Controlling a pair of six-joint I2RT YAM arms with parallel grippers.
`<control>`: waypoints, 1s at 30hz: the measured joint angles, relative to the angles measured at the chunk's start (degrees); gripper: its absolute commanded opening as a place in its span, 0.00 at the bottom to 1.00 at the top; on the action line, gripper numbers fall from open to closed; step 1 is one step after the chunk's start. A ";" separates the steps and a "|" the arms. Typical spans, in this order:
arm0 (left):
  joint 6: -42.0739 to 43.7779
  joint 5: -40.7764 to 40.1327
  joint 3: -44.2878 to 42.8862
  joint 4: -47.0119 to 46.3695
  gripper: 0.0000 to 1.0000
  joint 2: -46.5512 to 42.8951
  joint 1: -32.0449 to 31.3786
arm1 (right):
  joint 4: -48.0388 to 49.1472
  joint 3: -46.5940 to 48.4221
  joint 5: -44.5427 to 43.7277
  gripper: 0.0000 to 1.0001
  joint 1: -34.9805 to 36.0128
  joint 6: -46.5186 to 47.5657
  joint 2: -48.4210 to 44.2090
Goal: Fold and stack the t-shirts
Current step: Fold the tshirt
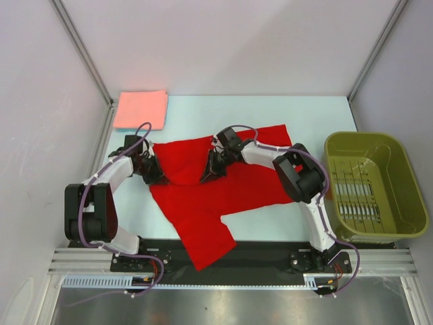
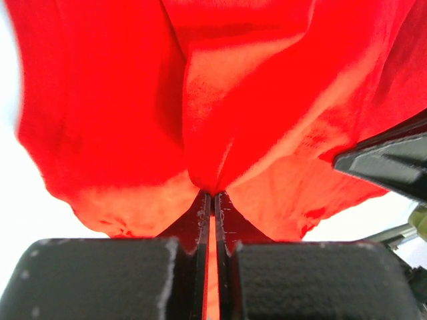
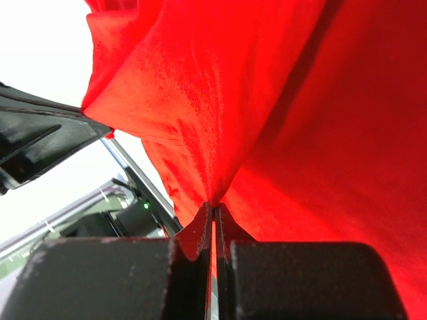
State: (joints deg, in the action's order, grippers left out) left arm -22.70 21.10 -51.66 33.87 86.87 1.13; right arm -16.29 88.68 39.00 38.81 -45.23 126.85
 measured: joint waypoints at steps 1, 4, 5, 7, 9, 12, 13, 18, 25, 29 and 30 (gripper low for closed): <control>-0.33 0.24 0.63 0.00 0.04 -0.48 -0.31 | -0.35 -0.11 0.35 0.00 -0.20 0.70 -0.24; -1.42 0.63 2.25 -0.37 0.05 -1.05 -1.55 | -1.42 -0.44 1.01 0.00 -0.94 2.56 -0.68; -1.77 0.74 2.62 -0.48 0.05 -1.03 -2.10 | -1.75 -0.55 1.20 0.00 -1.22 3.04 -0.74; -2.38 1.14 3.32 -0.59 0.05 -1.03 -3.23 | -2.32 -0.72 1.75 0.00 -1.86 3.76 -0.74; -2.97 1.33 3.65 -0.87 0.05 -0.98 -4.00 | -3.34 -0.74 2.25 0.00 -2.40 4.66 -0.74; -3.82 1.64 4.11 -1.68 0.05 -0.92 -4.57 | -4.55 -0.74 2.49 0.00 -3.04 6.34 -0.74; -3.98 1.66 4.24 -1.84 0.05 -0.90 -4.63 | -5.09 -0.74 2.49 0.00 -3.21 6.86 -0.74; -4.76 1.73 5.60 -2.54 0.08 -0.90 -4.72 | -6.78 -0.74 2.75 0.01 -3.50 9.14 -0.74; -5.22 1.81 6.69 -2.29 0.55 -1.29 -5.14 | -10.54 -0.70 2.84 0.17 -3.67 12.57 -0.74; -5.09 -0.42 6.14 1.01 0.77 -5.14 -5.07 | -15.37 -0.66 1.42 0.51 -4.17 16.39 -1.14; -4.87 -1.40 5.40 2.05 0.77 -6.45 -4.87 | -16.57 -0.59 0.72 0.57 -4.55 17.53 -1.49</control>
State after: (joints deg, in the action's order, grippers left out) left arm -27.57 19.70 -46.26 35.92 80.42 -3.75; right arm -32.86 88.09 39.72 34.26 -27.70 125.36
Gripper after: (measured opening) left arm 0.750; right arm 0.474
